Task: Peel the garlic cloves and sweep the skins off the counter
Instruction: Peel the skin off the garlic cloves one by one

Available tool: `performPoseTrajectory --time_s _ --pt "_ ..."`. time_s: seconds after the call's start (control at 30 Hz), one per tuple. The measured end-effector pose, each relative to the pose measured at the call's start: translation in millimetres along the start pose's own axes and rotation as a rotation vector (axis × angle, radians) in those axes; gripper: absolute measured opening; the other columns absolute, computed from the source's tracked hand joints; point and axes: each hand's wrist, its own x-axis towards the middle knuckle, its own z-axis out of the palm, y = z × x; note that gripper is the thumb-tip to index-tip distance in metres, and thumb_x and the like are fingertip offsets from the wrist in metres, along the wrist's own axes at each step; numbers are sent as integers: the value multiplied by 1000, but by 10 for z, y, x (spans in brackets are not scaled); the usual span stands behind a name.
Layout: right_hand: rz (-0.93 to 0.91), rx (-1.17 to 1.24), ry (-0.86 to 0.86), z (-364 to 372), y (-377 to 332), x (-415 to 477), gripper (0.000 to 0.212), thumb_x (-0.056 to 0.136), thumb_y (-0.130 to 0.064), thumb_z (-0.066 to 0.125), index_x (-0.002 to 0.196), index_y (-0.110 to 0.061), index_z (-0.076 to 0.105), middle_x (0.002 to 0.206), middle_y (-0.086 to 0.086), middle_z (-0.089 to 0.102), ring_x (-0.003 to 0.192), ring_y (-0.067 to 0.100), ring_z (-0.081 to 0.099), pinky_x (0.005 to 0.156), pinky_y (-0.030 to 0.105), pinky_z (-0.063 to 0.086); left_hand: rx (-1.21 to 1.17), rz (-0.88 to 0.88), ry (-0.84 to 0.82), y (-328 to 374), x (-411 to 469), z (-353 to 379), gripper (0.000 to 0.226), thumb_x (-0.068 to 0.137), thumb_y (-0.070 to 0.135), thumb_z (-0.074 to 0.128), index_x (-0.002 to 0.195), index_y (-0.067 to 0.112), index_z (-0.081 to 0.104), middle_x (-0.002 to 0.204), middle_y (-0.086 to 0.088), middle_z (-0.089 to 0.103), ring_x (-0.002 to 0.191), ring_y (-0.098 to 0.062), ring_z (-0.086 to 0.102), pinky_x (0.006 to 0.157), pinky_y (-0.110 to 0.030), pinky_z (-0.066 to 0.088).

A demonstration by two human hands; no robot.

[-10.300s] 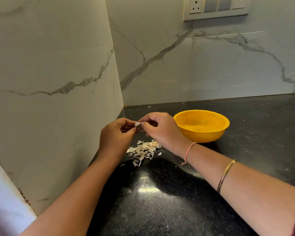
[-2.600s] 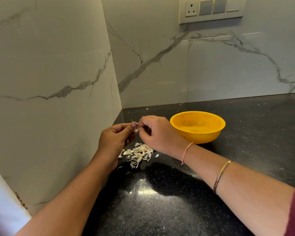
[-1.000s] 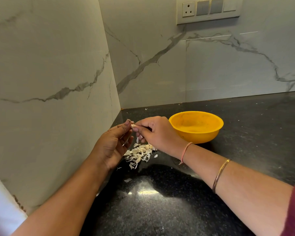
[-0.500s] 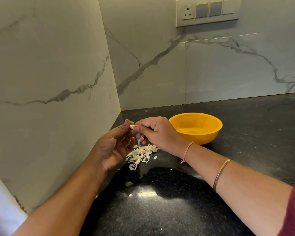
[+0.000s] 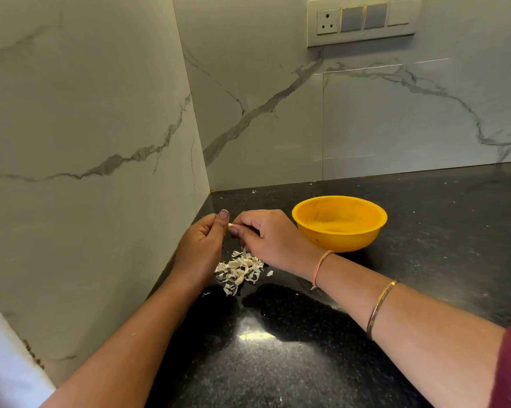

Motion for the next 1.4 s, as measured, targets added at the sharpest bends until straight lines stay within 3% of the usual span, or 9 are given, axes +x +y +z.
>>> performPoseTrajectory --time_s 0.2,0.3,0.5,0.67,0.73,0.93,1.07,1.23,1.4 --pt "24 88 23 8 -16 9 19 92 -15 57 90 -3 71 66 -2 61 61 14 60 65 39 53 -388 -255 -38 61 -7 -20 31 96 26 48 70 13 59 55 2 55 49 -6 48 52 -21 39" --pt "-34 86 60 12 -45 6 18 92 -12 57 91 -1 72 69 1 63 60 14 59 63 42 52 -587 -380 -47 76 21 -27 33 95 20 50 62 13 54 46 5 48 41 -4 41 42 -15 37" --pt "-90 -7 87 26 -82 29 19 93 -13 56 87 -1 68 68 4 64 56 4 53 53 17 43 -466 -324 29 50 2 -9 37 91 14 54 55 19 59 45 8 44 45 -5 37 48 -19 34" --pt "-10 -23 88 -9 -20 13 19 92 -20 58 90 -5 69 72 8 67 64 19 61 61 38 52 -536 -240 103 18 46 -70 6 86 14 62 81 16 60 67 1 62 56 -4 57 51 -16 49" --pt "3 -19 82 -8 -17 13 19 92 -20 58 91 -5 69 73 9 67 66 21 62 61 41 52 -552 -214 80 11 34 -64 10 88 8 59 91 16 64 73 -2 68 61 -6 63 55 -16 52" --pt "56 18 101 -8 17 13 17 91 -22 60 84 -7 66 68 7 66 62 22 63 59 44 53 -514 -278 24 47 3 -49 27 83 44 57 79 21 72 82 0 71 78 -9 65 64 -21 50" --pt "98 52 82 2 6 4 16 92 -19 58 82 -9 65 67 6 65 61 20 64 61 44 55 -507 -278 -92 56 -15 -28 15 69 35 66 69 22 72 79 0 67 82 -12 58 64 -18 48" --pt "262 440 -28 -15 -72 11 24 97 -9 46 78 -9 61 66 7 60 57 14 59 51 23 51 -621 -281 -72 58 23 -47 20 67 25 66 82 11 67 68 2 71 65 -5 65 56 -14 50" --pt "384 744 -119 -88 -79 22 30 97 -5 40 77 0 61 62 12 57 50 15 53 47 21 47 -648 -240 -86 45 24 -45 22 67 20 65 84 5 68 68 -2 71 63 -7 66 60 -15 53"
